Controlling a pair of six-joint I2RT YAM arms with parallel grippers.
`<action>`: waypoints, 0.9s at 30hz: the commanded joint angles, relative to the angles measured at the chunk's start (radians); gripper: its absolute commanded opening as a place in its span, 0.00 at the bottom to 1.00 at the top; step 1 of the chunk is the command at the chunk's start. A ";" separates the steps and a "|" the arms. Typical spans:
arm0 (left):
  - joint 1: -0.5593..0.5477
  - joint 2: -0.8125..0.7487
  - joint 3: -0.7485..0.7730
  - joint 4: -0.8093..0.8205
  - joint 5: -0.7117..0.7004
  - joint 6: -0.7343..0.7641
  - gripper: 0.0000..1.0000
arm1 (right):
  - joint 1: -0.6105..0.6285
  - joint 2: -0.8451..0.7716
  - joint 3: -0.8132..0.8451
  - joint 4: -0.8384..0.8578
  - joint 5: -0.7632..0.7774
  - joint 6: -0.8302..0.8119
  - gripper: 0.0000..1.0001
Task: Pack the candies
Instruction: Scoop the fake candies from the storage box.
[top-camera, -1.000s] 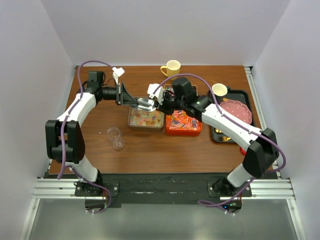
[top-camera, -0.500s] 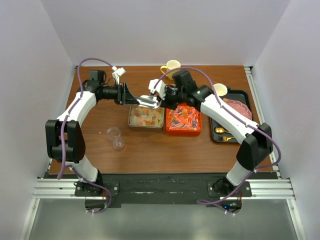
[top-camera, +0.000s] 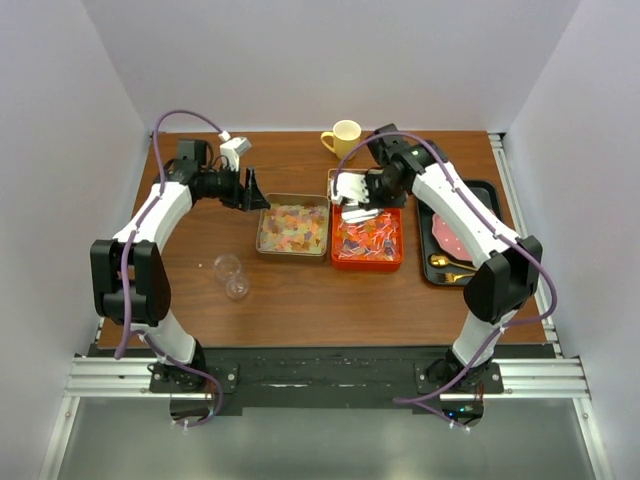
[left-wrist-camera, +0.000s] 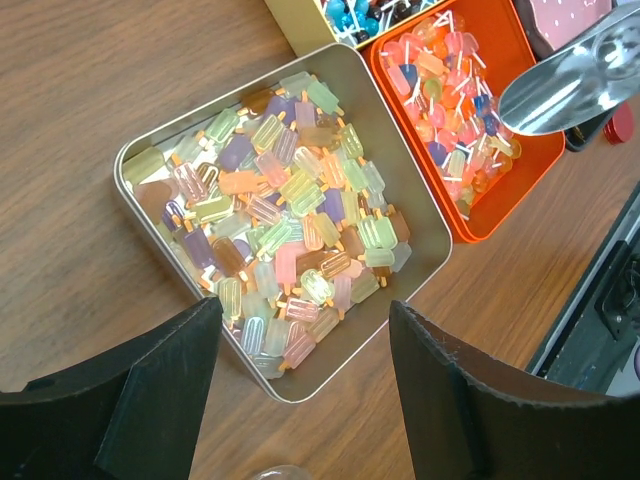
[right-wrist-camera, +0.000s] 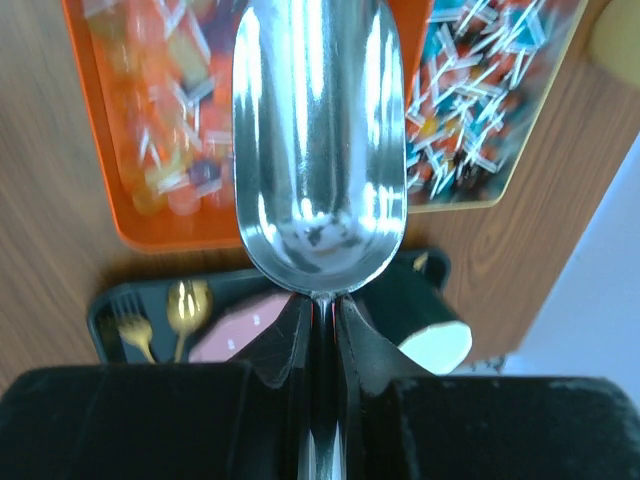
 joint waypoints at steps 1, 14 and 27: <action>0.004 -0.003 -0.029 0.049 0.001 -0.023 0.72 | 0.004 0.014 -0.047 -0.083 0.239 -0.136 0.00; 0.004 -0.065 -0.112 0.092 0.006 -0.033 0.71 | 0.001 0.122 -0.078 0.049 0.512 -0.198 0.00; 0.004 -0.111 -0.160 0.112 0.020 -0.063 0.70 | 0.040 0.168 -0.193 0.252 0.609 -0.332 0.00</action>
